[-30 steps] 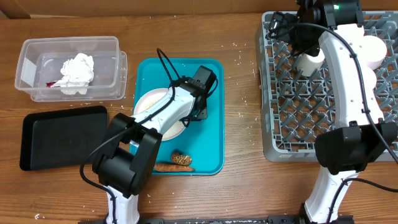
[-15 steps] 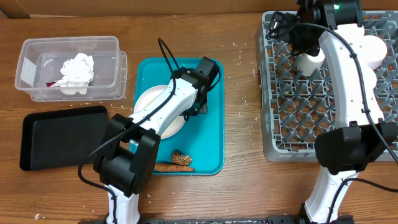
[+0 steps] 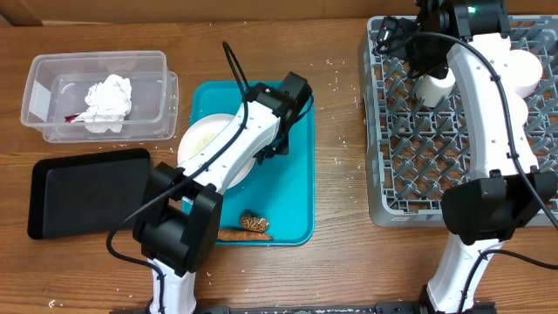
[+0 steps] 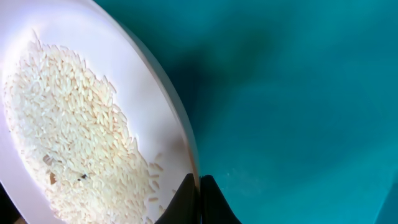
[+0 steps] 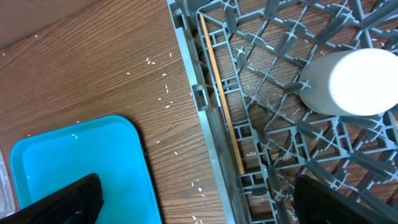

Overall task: Sort waste into correct bins and load items into the dishwasher
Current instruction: 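Lift the rice plate with the left gripper and carry it left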

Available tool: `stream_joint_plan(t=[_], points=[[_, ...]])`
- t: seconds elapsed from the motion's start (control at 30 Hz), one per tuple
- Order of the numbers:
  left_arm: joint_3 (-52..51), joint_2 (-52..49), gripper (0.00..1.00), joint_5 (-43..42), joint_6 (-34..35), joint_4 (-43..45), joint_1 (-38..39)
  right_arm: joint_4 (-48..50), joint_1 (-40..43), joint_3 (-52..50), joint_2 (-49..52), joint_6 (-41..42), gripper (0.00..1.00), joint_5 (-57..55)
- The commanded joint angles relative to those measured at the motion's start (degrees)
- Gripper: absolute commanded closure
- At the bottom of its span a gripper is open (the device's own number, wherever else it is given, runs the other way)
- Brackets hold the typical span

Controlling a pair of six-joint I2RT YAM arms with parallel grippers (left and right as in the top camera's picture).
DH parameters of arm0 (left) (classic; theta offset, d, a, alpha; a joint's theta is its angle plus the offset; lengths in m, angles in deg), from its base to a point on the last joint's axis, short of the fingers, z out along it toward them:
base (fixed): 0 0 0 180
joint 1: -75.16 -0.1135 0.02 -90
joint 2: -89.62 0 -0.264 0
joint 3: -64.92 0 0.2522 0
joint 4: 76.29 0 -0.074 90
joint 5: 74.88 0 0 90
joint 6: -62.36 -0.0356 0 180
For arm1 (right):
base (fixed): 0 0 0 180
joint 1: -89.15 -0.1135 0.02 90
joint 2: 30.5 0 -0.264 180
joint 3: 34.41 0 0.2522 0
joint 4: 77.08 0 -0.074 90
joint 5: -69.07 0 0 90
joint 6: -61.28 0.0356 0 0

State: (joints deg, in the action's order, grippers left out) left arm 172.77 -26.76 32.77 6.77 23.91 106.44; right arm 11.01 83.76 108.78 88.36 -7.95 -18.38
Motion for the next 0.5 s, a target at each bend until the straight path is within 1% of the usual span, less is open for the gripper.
stream_joint_plan(t=[0.0,0.1,0.23,0.47], points=[[3.6,-0.6,0.96,5.2,1.7,-1.4,1.3,0.2,-0.2,1.1,-0.9,0.1,0.0,-0.5],[5.4,-0.6,0.96,7.4,3.4,-4.0,1.8,0.2,-0.2,1.1,-0.9,0.1,0.0,-0.5],[8.2,-0.6,0.96,7.4,3.4,-7.9,1.1,0.2,-0.2,1.2,-0.9,0.1,0.0,-0.5],[12.4,-0.5,0.96,7.5,5.9,-15.0,-3.8,0.2,-0.2,1.1,-0.9,0.1,0.0,-0.5]])
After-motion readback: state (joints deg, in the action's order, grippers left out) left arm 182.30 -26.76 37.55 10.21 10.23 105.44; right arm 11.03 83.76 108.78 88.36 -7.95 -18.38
